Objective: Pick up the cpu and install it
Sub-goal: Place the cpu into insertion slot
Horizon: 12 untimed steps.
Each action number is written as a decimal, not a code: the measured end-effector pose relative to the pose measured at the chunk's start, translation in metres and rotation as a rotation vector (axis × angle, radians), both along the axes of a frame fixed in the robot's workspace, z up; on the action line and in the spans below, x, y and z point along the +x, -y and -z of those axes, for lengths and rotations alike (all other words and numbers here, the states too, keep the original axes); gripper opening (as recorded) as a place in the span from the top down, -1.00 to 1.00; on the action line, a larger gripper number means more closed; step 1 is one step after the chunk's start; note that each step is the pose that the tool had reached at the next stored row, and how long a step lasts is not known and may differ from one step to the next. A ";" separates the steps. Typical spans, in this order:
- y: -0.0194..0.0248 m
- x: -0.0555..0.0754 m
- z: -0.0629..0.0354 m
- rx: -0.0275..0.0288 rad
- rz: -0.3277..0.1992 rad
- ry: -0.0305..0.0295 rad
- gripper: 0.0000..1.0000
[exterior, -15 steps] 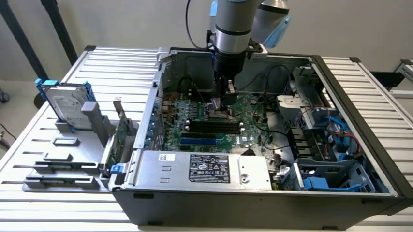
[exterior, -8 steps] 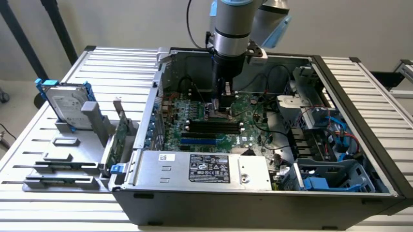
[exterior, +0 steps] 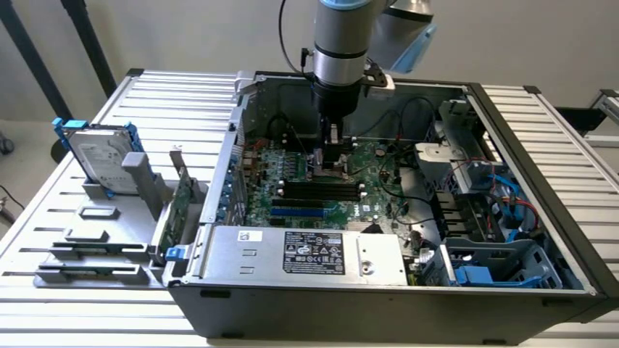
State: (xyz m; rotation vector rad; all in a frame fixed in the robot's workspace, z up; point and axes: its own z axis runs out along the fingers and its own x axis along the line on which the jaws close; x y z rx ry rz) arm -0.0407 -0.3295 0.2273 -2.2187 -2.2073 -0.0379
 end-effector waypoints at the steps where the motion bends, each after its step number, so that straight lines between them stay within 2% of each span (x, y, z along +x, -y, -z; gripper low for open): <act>1: 0.0000 0.000 0.0005 0.0001 0.003 0.0021 -0.09; 4: 0.0000 0.000 0.0026 -0.0001 0.013 0.0062 -0.09; 12: 0.0000 0.000 0.0100 0.0000 0.028 0.0123 -0.09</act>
